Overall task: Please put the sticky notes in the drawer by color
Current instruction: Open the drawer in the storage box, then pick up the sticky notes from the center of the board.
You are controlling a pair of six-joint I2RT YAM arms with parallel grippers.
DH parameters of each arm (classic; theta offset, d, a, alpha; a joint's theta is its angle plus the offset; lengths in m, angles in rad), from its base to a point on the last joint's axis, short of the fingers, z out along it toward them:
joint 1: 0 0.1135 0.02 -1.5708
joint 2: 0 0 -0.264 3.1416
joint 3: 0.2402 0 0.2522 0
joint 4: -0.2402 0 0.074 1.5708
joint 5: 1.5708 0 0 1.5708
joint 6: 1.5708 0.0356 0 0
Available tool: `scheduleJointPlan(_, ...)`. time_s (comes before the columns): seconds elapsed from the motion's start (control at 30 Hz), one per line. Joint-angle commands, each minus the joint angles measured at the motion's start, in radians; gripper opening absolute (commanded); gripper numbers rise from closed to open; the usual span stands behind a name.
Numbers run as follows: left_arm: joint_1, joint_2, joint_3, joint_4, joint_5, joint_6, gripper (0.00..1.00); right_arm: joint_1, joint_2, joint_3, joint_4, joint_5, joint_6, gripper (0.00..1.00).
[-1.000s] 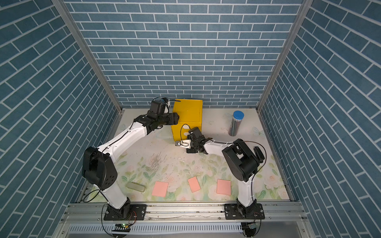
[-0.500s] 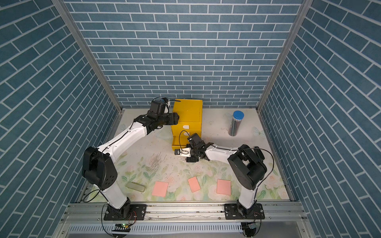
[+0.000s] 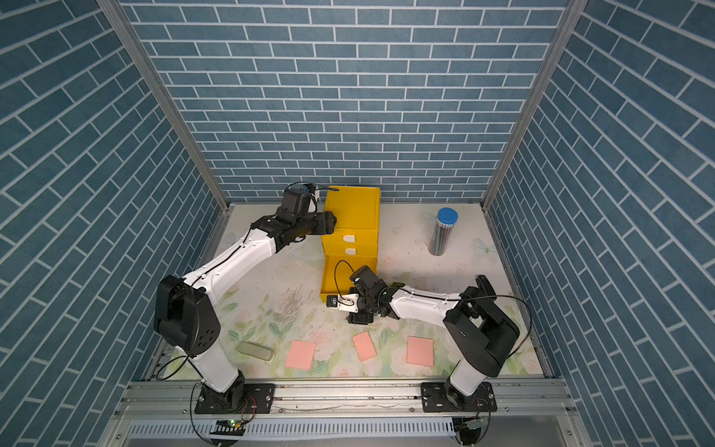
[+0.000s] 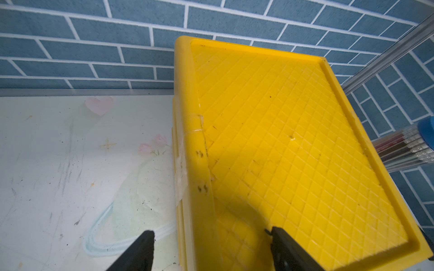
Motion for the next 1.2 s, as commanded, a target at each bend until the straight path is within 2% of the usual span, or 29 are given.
scheduleJointPlan(0.0, -0.004, 0.009, -0.006, -0.097, -0.001, 0.003, 0.84, 0.006, -0.03, 0.025, -0.002, -0.044, 0.048, 0.68)
scheduleJointPlan(0.1, -0.006, -0.001, 0.015, -0.108, -0.007, -0.002, 0.9, 0.006, -0.043, 0.03, 0.01, -0.01, 0.05, 0.71)
scheduleJointPlan(0.2, -0.004, -0.026, 0.026, -0.093, 0.003, -0.015, 1.0, 0.006, -0.064, 0.019, 0.049, 0.026, 0.064, 0.73)
scheduleJointPlan(0.37, -0.004, -0.087, 0.065, -0.034, 0.05, -0.055, 1.0, 0.007, -0.122, 0.011, 0.116, 0.035, 0.123, 0.74)
scheduleJointPlan(0.47, -0.003, -0.135, 0.107, -0.098, 0.03, -0.047, 1.0, 0.004, -0.169, 0.013, 0.136, 0.063, 0.184, 0.73)
scheduleJointPlan(0.57, -0.001, -0.212, 0.12, -0.214, -0.037, -0.02, 1.0, 0.005, -0.249, -0.021, 0.18, 0.104, 0.247, 0.73)
scheduleJointPlan(0.67, 0.001, -0.306, 0.059, -0.34, -0.055, -0.018, 1.0, 0.005, -0.34, -0.057, 0.208, 0.145, 0.33, 0.68)
scheduleJointPlan(0.73, -0.001, -0.378, -0.041, -0.419, -0.025, -0.037, 1.0, 0.004, -0.399, -0.06, 0.191, 0.28, 0.483, 0.67)
scheduleJointPlan(0.77, -0.002, -0.406, -0.09, -0.447, -0.007, -0.042, 1.0, 0.0, -0.425, -0.055, 0.168, 0.317, 0.513, 0.69)
scheduleJointPlan(0.9, -0.027, -0.509, -0.284, -0.551, -0.007, -0.089, 1.0, -0.025, -0.53, -0.075, 0.145, 0.288, 0.577, 0.78)
scheduleJointPlan(0.97, -0.074, -0.534, -0.335, -0.587, -0.013, -0.12, 0.99, -0.034, -0.547, -0.068, 0.125, 0.238, 0.589, 0.79)
scheduleJointPlan(1.17, -0.282, -0.579, -0.507, -0.619, -0.047, -0.287, 0.99, -0.057, -0.553, -0.064, 0.096, 0.225, 0.656, 0.8)
